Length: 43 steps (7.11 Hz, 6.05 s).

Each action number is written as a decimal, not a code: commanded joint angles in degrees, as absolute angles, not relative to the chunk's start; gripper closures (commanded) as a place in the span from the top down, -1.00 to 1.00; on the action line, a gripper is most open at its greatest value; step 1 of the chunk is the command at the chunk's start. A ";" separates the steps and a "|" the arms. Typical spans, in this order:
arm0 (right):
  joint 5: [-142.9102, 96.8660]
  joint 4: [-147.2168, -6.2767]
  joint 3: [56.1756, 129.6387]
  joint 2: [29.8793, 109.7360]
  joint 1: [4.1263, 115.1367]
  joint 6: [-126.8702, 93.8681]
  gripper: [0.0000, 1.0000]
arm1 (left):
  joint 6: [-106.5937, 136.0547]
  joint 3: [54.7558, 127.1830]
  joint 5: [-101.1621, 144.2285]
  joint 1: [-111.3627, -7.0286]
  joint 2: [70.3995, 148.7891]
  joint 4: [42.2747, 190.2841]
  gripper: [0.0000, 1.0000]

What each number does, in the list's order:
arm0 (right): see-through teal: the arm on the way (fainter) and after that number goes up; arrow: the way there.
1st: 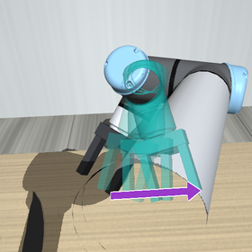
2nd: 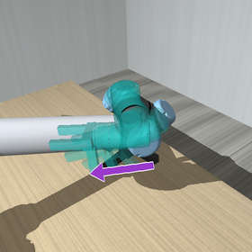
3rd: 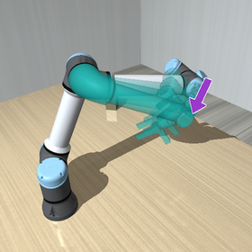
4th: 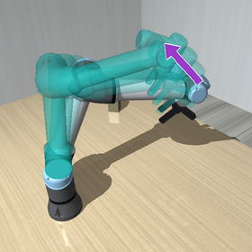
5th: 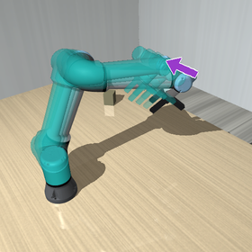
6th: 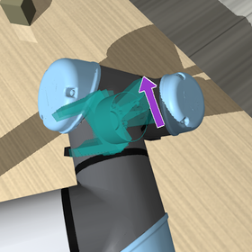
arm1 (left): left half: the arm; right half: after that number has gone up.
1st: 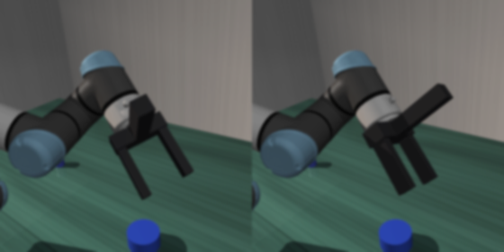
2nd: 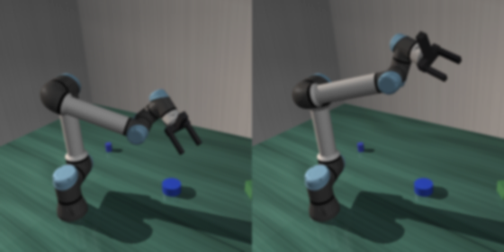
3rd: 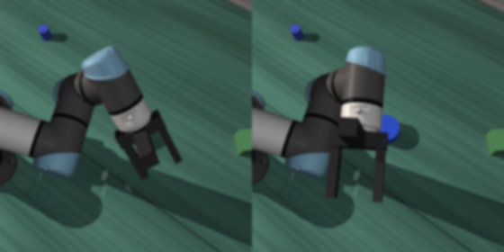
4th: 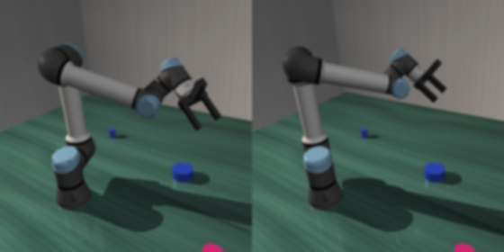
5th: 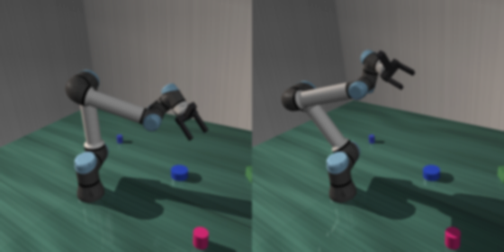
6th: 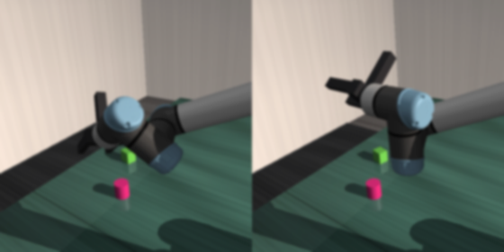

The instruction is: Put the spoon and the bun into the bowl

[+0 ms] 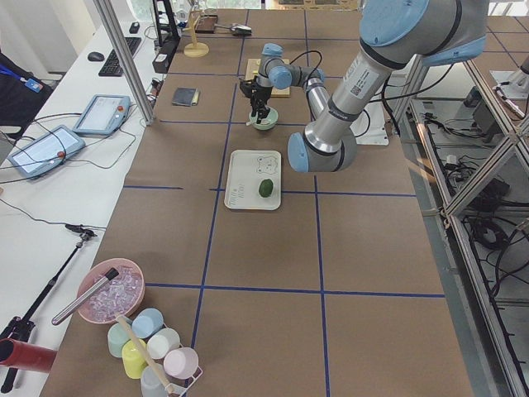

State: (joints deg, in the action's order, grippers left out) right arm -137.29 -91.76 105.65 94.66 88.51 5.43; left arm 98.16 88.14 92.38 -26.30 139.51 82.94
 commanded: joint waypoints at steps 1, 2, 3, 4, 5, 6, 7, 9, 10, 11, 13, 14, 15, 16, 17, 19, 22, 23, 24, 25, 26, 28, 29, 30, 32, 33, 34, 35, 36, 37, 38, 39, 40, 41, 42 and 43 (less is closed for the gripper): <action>-137.29 -91.76 105.73 94.57 88.51 5.36 1.00 | 83.77 100.72 92.90 -27.41 132.24 82.71 1.00; -137.29 -91.76 105.82 94.48 88.51 5.36 1.00 | 75.06 106.12 92.99 -29.77 128.79 82.53 1.00; -137.20 -91.76 105.91 94.57 88.51 5.45 1.00 | 63.75 109.30 94.21 -33.36 126.58 82.27 1.00; -137.20 -91.76 105.91 94.48 88.51 5.45 1.00 | 51.80 112.56 100.14 -38.71 122.91 82.09 1.00; -136.85 -91.67 106.00 94.13 88.51 5.54 1.00 | 40.28 114.85 104.72 -45.89 119.22 81.92 1.00; -136.85 -91.67 106.08 94.04 88.51 5.45 1.00 | 26.42 115.05 111.20 -55.19 115.18 81.83 1.00; -137.11 -91.76 106.61 93.96 88.51 5.28 1.00 | 12.01 113.92 116.58 -63.29 111.31 81.83 1.00; -137.55 -91.67 108.79 94.22 88.51 5.45 1.00 | 0.63 104.29 124.15 -77.12 106.29 81.83 1.00; -137.55 -91.84 111.94 94.31 88.51 5.54 1.00 | 0.35 100.06 124.89 -80.30 103.13 82.09 1.00; -137.55 -91.85 113.19 93.70 86.85 5.45 1.00 | 0.35 97.58 124.81 -81.64 101.36 81.74 1.00; -139.20 -91.58 114.95 92.46 83.16 4.93 1.00 | -3.83 97.29 133.52 -87.15 92.95 82.96 1.00; -140.87 -91.58 115.74 92.37 80.71 1.88 1.00 | -10.39 97.29 136.55 -91.36 89.77 83.49 1.00; -139.24 -91.50 118.80 92.11 75.90 -6.68 1.00 | -12.63 97.73 136.49 -92.19 88.61 83.15 1.00; -136.35 -89.06 119.70 90.37 69.50 -17.30 1.00 | -12.39 98.26 135.80 -92.11 88.51 82.88 1.00; -130.40 -82.25 119.36 89.13 61.08 -29.32 1.00 | -12.13 98.00 135.79 -92.02 88.68 82.97 1.00; -119.41 -75.33 115.16 83.45 47.70 -43.99 1.00 | -12.22 98.61 135.88 -92.11 88.68 82.97 1.00; -110.93 -75.41 109.25 77.17 38.51 -47.53 1.00 | -12.13 99.05 135.97 -92.11 88.86 83.14 1.00; -108.39 -75.58 109.25 77.17 36.41 -47.90 1.00 | -12.22 99.05 136.05 -92.11 88.94 83.23 1.00; -105.59 -75.67 107.94 77.08 34.82 -48.86 1.00 | -12.13 99.23 136.05 -92.02 89.03 83.23 1.00; -104.25 -75.59 106.89 76.99 33.59 -49.22 1.00 | -12.13 99.58 136.05 -92.02 88.95 83.23 1.00; -104.06 -75.50 106.61 76.99 33.31 -49.22 0.99 | -12.13 99.49 136.05 -92.02 89.03 83.32 1.00; -104.59 -75.50 106.79 76.73 33.13 -49.39 -0.18 | -12.13 99.41 136.05 -92.02 89.30 83.32 1.00; -104.50 -75.41 106.87 76.64 33.05 -49.39 -0.99 | -12.13 99.40 136.05 -92.02 89.30 83.41 1.00; -104.41 -75.41 107.14 76.64 33.13 -49.39 -1.00 | -12.13 99.40 136.05 -92.02 89.30 83.32 1.00; -104.24 -75.41 107.14 76.55 33.13 -49.39 -1.00 | -12.13 99.40 136.05 -92.02 89.38 83.41 1.00; -104.15 -75.50 107.31 75.33 33.22 -49.66 -1.00 | -12.13 99.40 136.05 -92.02 89.47 83.32 1.00; -104.24 -76.19 107.05 72.36 33.05 -52.27 -1.00 | -12.13 99.40 136.05 -92.02 89.56 83.41 1.00; -104.15 -77.33 106.44 68.77 32.44 -56.65 -1.00 | -12.13 99.40 136.14 -92.02 89.56 83.41 1.00; -104.06 -82.83 106.35 63.16 31.91 -59.04 -1.00 | -12.13 99.40 136.14 -92.02 89.56 83.32 1.00; -103.71 -87.40 106.00 57.10 30.86 -62.98 -1.00 | -12.13 99.40 136.32 -92.02 89.56 83.41 1.00; -100.84 -88.67 105.04 52.87 28.85 -66.06 -1.00 | -12.13 99.40 136.32 -92.02 89.56 83.41 1.00; -97.85 -88.68 101.55 48.39 26.83 -68.96 -1.00 | -12.13 99.49 136.49 -92.02 89.56 83.32 1.00; -95.47 -88.68 96.55 44.16 25.76 -70.65 -1.00 | -12.13 99.49 136.49 -92.02 89.56 83.32 1.00; -93.54 -88.68 93.20 41.86 24.79 -71.10 -1.00 | -12.13 99.41 136.49 -92.02 89.56 83.32 1.00; -91.51 -88.86 92.73 42.01 23.48 -71.28 -1.00 | -12.13 99.32 136.49 -92.02 89.56 83.32 1.00; -90.19 -91.03 92.64 42.01 22.16 -71.28 -1.00 | -12.13 99.32 136.49 -92.02 89.56 83.32 1.00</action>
